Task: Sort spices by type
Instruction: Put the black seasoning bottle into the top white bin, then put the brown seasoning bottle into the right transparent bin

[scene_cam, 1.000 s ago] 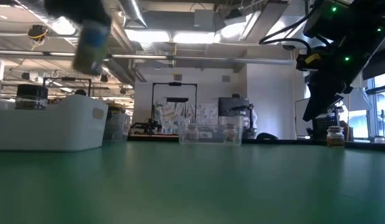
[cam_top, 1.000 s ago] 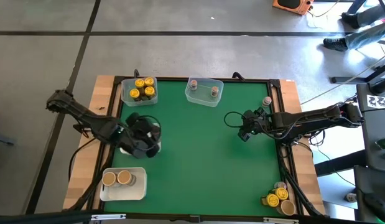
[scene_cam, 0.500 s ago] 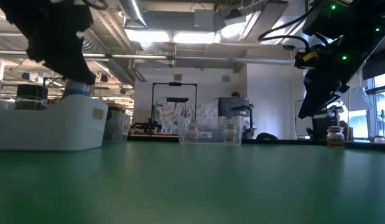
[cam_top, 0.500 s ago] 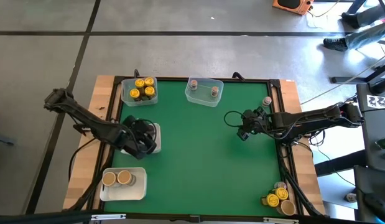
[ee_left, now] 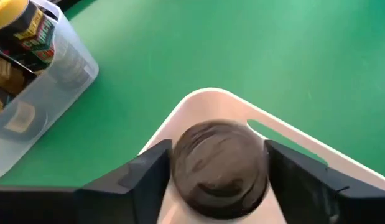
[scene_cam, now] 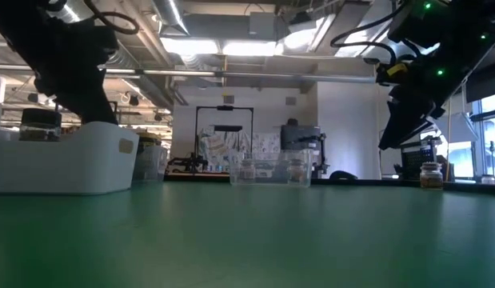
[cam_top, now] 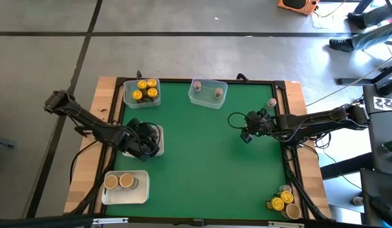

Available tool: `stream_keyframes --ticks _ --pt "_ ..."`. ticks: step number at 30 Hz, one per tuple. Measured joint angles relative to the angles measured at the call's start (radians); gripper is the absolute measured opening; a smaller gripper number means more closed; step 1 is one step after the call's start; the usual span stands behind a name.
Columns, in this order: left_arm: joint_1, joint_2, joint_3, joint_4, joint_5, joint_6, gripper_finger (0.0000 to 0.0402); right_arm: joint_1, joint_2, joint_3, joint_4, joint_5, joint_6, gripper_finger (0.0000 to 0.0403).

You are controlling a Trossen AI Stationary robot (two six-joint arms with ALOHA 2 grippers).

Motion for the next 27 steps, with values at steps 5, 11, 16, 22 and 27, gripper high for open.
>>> stream_keyframes --ticks 5,11,16,22,27 --pt "0.0 0.0 0.001 -0.005 0.051 0.0 0.0298 0.0 0.0 0.0 0.0 -0.008 0.001 0.0331" --pt "0.002 -0.029 0.105 -0.18 0.113 0.005 0.0319 0.0 0.0 0.006 0.004 -0.019 0.012 0.0331" --pt "0.006 -0.083 0.157 -0.19 0.088 0.073 0.0315 0.0 0.0 0.036 0.002 -0.027 -0.003 0.0331" --pt "0.052 -0.103 0.162 0.08 0.074 0.239 0.0317 0.0 0.0 0.141 -0.1 0.043 -0.05 0.0331" --pt "0.104 -0.04 0.162 0.284 0.074 0.403 0.0317 -0.043 0.0 0.267 -0.309 0.16 -0.074 0.0331"
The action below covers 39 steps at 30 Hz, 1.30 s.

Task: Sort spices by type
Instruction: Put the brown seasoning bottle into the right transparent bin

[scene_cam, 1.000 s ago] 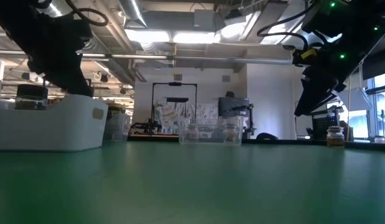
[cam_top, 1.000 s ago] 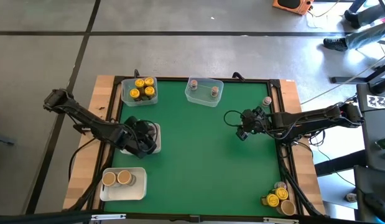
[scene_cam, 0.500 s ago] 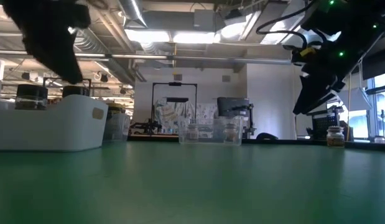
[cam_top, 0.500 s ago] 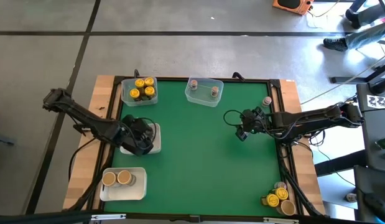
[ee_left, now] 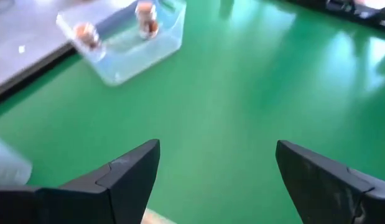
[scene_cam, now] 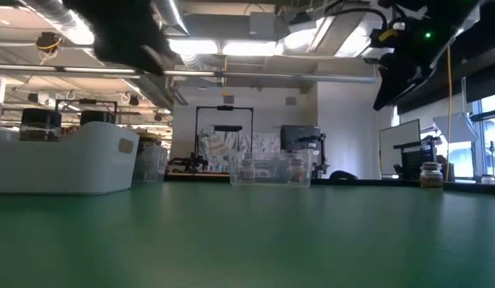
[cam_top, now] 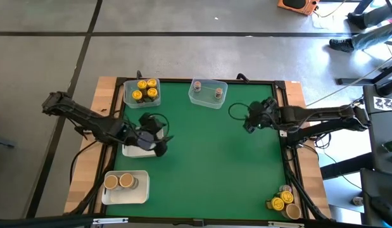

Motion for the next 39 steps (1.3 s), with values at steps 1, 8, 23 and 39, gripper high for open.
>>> stream_keyframes --ticks 1,8,23,39 --pt "0.013 0.018 0.0 0.049 0.001 0.032 0.0317 -0.023 0.0 0.023 -0.037 0.009 -0.003 0.0331" --pt "0.11 0.165 0.0 0.248 0.098 0.224 0.0317 -0.294 0.012 0.097 -0.134 -0.044 -0.172 0.033" --pt "0.21 0.332 0.0 0.322 0.17 0.412 0.0317 -0.828 0.321 0.097 -0.218 -0.206 -0.326 0.033" --pt "0.21 0.332 0.0 0.33 0.169 0.465 0.0317 -0.835 0.493 0.11 -0.19 -0.162 -0.174 0.033"
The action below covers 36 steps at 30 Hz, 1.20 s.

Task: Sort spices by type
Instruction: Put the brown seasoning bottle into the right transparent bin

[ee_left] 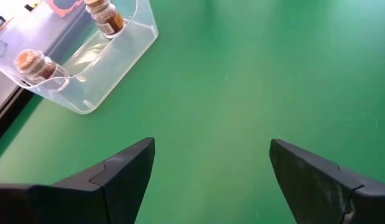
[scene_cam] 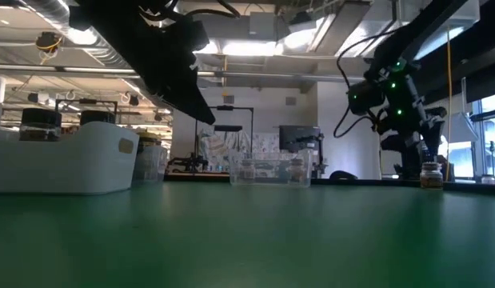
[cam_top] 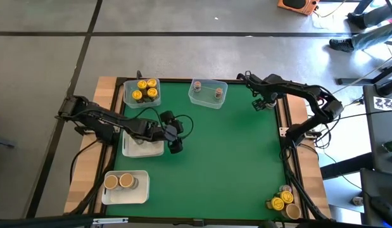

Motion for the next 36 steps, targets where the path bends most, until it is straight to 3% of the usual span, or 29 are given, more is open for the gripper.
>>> stream_keyframes --ticks 10,17,29,32,36 --pt "0.0 0.0 0.0 -0.001 0.0 0.049 0.0317 0.0 0.131 0.001 0.021 -0.055 0.019 0.033" --pt "0.0 0.0 0.0 -0.006 0.0 0.049 0.0318 0.001 0.133 0.0 0.038 -0.179 -0.029 0.033" --pt "0.0 0.0 0.0 -0.006 0.0 0.05 0.0318 0.0 0.133 0.0 0.149 -0.166 -0.088 0.0329" --pt "0.0 0.0 0.0 -0.006 0.0 0.051 0.0318 0.0 0.133 0.0 0.138 -0.168 -0.077 0.0309" --pt "0.0 0.0 0.0 -0.005 0.0 0.053 0.0318 0.0 0.133 0.0 0.142 -0.175 -0.078 0.0245"
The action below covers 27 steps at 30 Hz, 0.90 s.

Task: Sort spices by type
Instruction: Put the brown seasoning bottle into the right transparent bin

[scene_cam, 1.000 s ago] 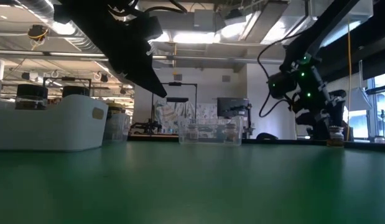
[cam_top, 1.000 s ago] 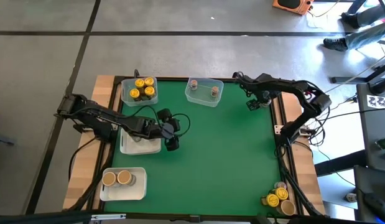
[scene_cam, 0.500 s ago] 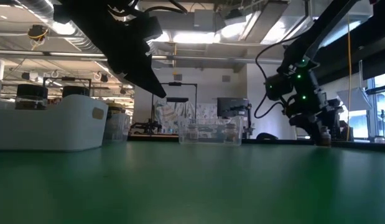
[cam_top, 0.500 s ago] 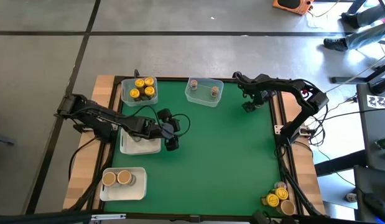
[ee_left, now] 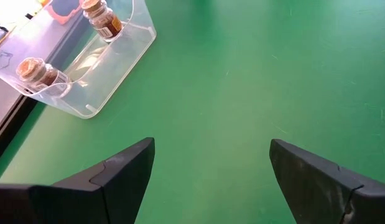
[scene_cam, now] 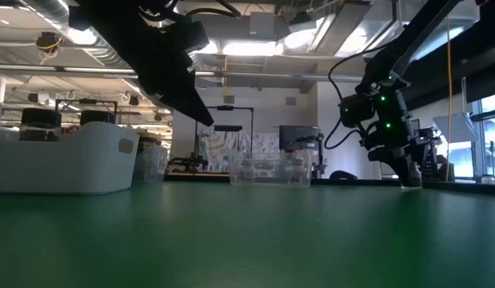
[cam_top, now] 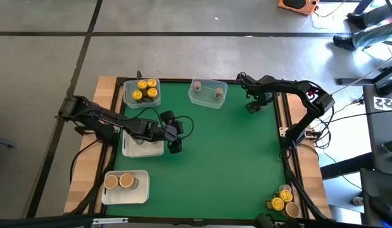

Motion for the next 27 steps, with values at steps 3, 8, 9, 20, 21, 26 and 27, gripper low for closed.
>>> stream_keyframes --ticks 3,8,9,20,21,26,27 --pt "0.0 0.0 0.0 0.0 0.0 0.0 0.0318 0.0 -0.002 0.001 -0.002 0.0 -0.021 0.0198" --pt "0.0 0.0 0.0 0.0 0.0 0.0 0.0318 0.001 -0.002 0.002 -0.002 0.0 -0.064 0.0197" --pt "0.0 0.0 0.0 0.0 0.0 0.0 0.0318 0.001 -0.002 0.002 -0.002 0.0 -0.067 0.0197" --pt "-0.001 0.0 0.0 0.0 -0.008 0.045 0.0318 0.126 -0.081 0.144 -0.049 -0.056 -0.09 0.0197" --pt "-0.001 -0.002 0.0 -0.001 -0.008 0.048 0.0318 0.147 -0.089 0.169 -0.053 -0.054 -0.09 0.0197" --pt "-0.003 -0.046 0.0 -0.046 0.014 0.083 0.0318 0.257 -0.097 0.284 -0.071 -0.066 -0.095 0.0197" --pt "-0.003 -0.059 -0.001 -0.055 0.026 0.09 0.0318 0.279 -0.097 0.308 -0.068 -0.068 -0.099 0.0197"
